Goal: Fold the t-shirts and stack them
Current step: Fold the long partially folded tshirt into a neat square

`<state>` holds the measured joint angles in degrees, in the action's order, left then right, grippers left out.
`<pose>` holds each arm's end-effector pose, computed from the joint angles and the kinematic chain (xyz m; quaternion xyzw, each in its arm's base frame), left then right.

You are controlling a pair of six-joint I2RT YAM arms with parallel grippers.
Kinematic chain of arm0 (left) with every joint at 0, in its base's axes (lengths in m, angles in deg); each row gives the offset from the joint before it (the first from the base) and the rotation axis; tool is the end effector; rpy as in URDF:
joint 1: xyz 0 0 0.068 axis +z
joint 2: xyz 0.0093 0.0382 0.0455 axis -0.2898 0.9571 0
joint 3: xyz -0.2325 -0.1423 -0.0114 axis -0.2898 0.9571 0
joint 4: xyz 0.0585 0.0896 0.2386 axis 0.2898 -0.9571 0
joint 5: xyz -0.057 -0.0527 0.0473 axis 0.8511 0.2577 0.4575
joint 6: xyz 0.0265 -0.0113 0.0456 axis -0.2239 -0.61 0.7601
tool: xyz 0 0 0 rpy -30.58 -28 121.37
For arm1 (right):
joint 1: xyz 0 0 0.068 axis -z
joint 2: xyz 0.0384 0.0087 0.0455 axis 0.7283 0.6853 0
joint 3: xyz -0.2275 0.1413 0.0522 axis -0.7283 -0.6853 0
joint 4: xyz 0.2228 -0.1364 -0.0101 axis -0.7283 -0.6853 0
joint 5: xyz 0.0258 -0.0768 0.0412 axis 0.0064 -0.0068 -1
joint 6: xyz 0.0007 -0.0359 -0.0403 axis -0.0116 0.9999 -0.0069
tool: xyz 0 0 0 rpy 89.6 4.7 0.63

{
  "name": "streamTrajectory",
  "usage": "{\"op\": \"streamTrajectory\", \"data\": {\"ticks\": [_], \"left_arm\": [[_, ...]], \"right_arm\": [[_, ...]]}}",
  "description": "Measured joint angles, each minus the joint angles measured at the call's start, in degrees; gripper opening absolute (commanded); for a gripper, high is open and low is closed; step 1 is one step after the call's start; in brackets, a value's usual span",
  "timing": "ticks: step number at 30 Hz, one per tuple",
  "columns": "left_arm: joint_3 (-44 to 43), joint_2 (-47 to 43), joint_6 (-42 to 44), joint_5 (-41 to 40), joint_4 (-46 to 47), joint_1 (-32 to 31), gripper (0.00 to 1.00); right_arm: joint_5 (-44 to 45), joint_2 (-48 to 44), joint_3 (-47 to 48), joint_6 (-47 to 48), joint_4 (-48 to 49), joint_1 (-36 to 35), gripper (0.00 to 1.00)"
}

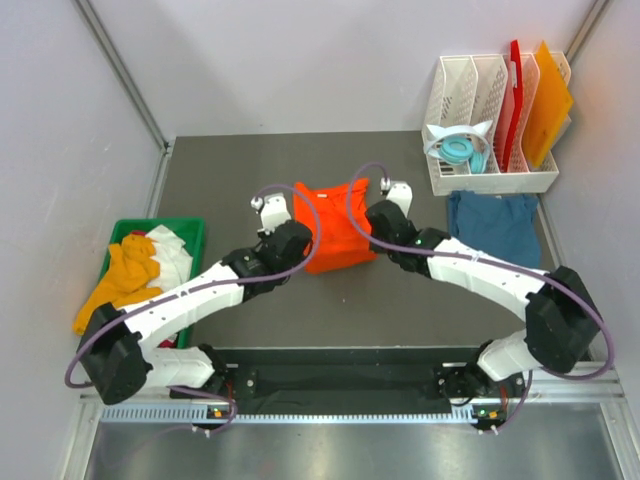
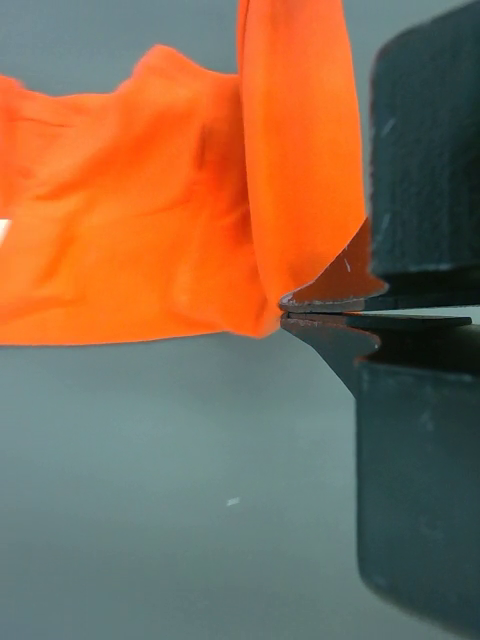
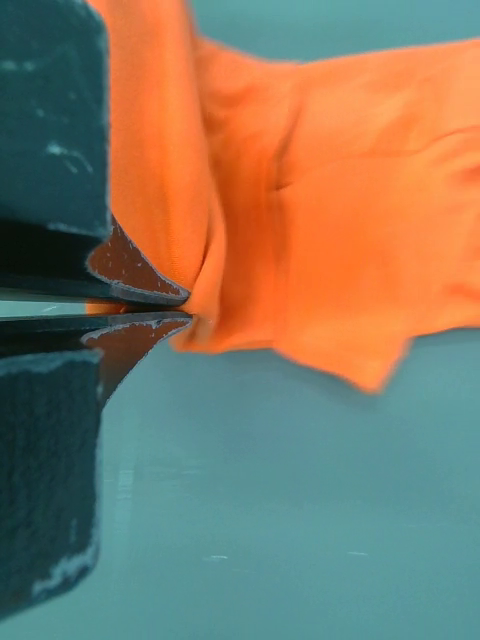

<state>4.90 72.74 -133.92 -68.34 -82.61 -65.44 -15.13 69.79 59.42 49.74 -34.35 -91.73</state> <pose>0.1856 -0.1781 0.2631 -0.0990 0.8732 -0.0756 0.4712 0.2247 0.2015 0.2455 0.0157 0.8994 0.0763 0.4301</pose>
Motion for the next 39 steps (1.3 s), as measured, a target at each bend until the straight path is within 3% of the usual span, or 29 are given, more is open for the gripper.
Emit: {"op": "streamTrajectory", "data": {"ticks": [8, 15, 39], "left_arm": [[-9.4, 7.1, 6.8, 1.7, 5.8, 8.9, 0.0], [-17.9, 18.3, 11.6, 3.0, 9.4, 12.2, 0.0], [-34.5, 41.2, 15.5, 7.5, 12.0, 22.6, 0.0]], "right_arm": [[-2.4, 8.7, 13.4, 4.6, 1.5, 7.0, 0.0], [-4.1, 17.7, 23.2, 7.5, 1.8, 11.6, 0.0], [-11.1, 39.6, 43.8, 9.7, 1.6, 16.7, 0.0]]}}
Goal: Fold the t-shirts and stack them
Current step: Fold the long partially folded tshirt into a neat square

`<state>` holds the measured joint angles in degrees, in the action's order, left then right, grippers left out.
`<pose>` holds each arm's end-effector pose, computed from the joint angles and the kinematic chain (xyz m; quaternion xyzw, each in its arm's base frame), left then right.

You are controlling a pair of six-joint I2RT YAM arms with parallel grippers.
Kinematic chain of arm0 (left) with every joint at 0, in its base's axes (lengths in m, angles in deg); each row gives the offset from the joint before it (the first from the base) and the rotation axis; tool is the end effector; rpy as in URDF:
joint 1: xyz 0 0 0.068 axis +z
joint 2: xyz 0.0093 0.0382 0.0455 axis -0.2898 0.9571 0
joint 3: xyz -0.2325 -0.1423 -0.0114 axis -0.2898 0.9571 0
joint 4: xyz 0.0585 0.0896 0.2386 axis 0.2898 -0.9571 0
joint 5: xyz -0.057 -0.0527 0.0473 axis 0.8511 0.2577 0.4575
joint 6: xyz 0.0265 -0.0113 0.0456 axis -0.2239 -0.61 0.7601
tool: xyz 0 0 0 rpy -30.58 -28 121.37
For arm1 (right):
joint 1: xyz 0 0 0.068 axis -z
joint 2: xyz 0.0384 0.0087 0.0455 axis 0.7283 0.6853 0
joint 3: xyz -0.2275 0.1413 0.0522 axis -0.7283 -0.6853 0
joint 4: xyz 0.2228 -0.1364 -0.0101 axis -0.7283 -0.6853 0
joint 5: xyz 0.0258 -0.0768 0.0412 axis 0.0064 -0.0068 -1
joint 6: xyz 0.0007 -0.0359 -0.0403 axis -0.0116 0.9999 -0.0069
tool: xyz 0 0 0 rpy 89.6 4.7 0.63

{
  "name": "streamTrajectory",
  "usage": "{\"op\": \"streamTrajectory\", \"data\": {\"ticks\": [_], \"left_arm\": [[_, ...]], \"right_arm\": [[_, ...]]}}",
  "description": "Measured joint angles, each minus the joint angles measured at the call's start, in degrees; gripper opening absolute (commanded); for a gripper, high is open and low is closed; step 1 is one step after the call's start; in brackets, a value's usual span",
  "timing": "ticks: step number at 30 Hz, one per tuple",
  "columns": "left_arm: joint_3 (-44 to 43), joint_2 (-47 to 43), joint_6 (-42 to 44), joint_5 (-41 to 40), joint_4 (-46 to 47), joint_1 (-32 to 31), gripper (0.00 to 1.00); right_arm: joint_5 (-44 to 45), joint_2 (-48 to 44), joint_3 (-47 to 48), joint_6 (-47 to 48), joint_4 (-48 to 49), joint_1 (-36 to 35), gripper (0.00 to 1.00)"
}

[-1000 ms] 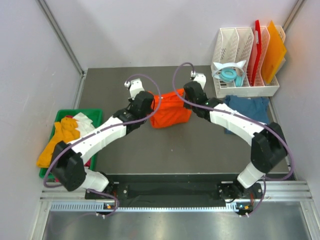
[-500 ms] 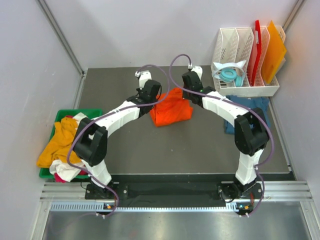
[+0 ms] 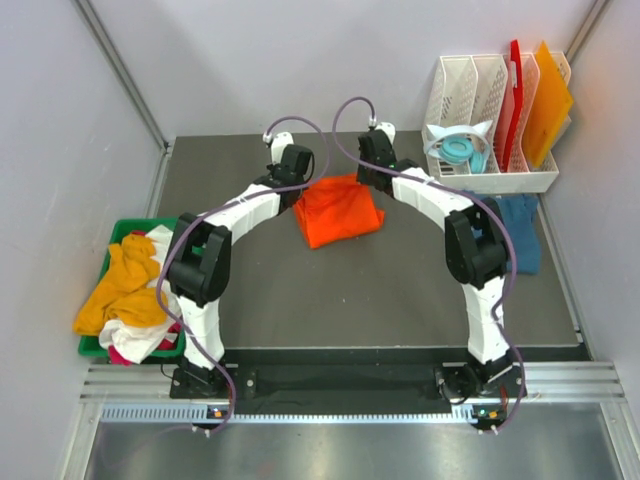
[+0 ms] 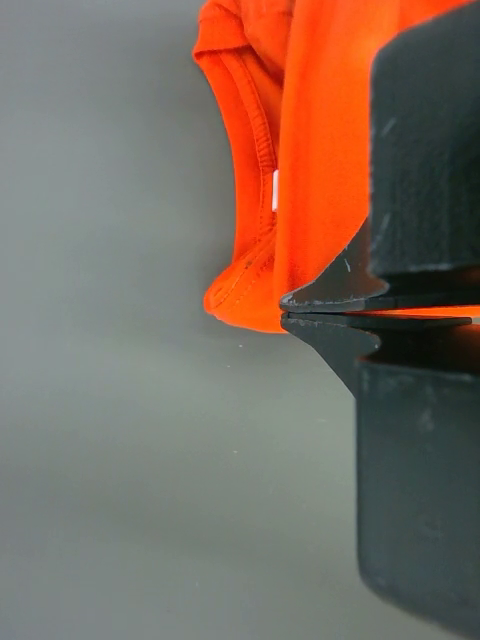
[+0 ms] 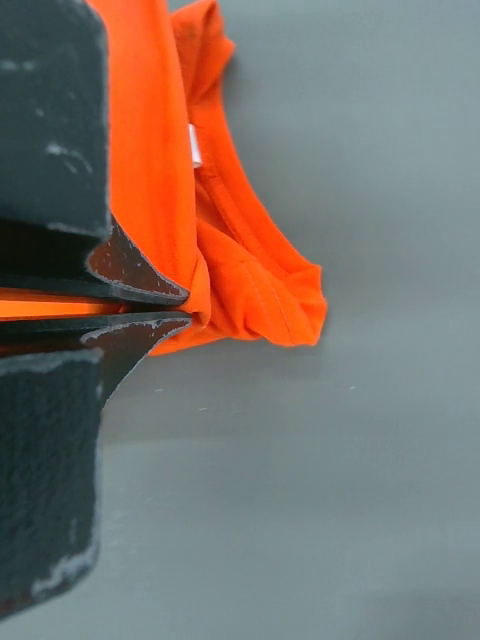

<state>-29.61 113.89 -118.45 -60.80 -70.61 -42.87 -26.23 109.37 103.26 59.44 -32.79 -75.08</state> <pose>0.4076 -0.1795 0.2373 -0.1385 0.8641 0.0039 0.4839 0.4355 0.2235 0.2363 0.0399 0.8923 0.0810 0.4424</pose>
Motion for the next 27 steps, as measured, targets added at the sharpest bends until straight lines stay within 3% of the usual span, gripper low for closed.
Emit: {"op": "streamTrajectory", "data": {"ticks": [2, 3, 4, 5, 6, 8, 10, 12, 14, 15, 17, 18, 21, 24, 27], "left_arm": [[-0.9, 1.5, 0.1, 0.2, 0.0, 0.2, 0.0], [-1.5, 2.3, 0.1, 0.3, 0.0, 0.3, 0.02], [-1.9, 2.9, 0.1, 0.4, 0.0, 0.4, 0.08], [-2.2, 3.3, 0.1, 0.4, 0.0, 0.4, 0.15], [-2.4, 3.6, 0.1, 0.4, -0.1, 0.5, 0.33], [-2.4, 3.6, 0.4, 0.3, -0.5, 0.7, 0.53], [-2.4, 3.4, 0.6, 0.0, 0.0, 0.9, 0.58], [-2.1, 2.6, 0.5, -0.3, 0.0, 1.1, 0.58], [-1.5, 0.9, 0.4, -0.3, 0.1, 1.1, 0.55], [-0.7, -0.5, 0.3, 0.0, 0.2, 1.1, 0.52], [1.9, -4.1, -0.4, 0.7, 1.1, 1.0, 0.44], [3.3, -6.0, -0.9, 1.1, 1.4, 0.9, 0.4], [6.1, -10.0, -2.4, 2.6, 3.0, -0.4, 0.27], [6.7, -10.0, -3.6, 5.8, 4.7, -2.5, 0.18], [7.1, -7.8, -4.7, 9.2, 5.4, -4.5, 0.15]], "right_arm": [[-0.7, 1.8, 2.0, 0.0, 0.0, 0.5, 0.03], [-1.3, 2.8, 2.8, 0.0, -0.1, 0.9, 0.13], [-1.7, 3.4, 3.3, 0.0, -0.2, 1.2, 0.31], [-2.0, 3.8, 3.6, 0.0, -0.2, 1.4, 0.38], [-2.1, 4.1, 3.6, 0.0, 0.1, 1.6, 0.59], [-2.2, 4.1, 3.0, 0.3, 1.0, 1.9, 0.78], [-2.1, 3.2, 1.3, 0.6, 2.6, 2.2, 0.88], [-2.1, 1.9, -0.1, 1.4, 2.9, 2.2, 0.89], [-2.0, 0.2, -1.0, 1.9, 3.4, 1.9, 0.84], [-2.2, -1.4, -2.3, 1.9, 4.0, 1.7, 0.69], [-2.6, -5.4, -5.5, 2.0, 5.2, 1.3, 0.52], [-2.8, -7.5, -7.5, 1.8, 6.4, 1.1, 0.29], [-3.7, -13.3, -14.3, 0.5, 9.2, 0.4, 0.07], [-4.7, -14.5, -18.1, -0.9, 10.8, 0.0, 0.0], [-5.6, -12.4, -20.1, -1.6, 10.6, 0.0, 0.0]]}}
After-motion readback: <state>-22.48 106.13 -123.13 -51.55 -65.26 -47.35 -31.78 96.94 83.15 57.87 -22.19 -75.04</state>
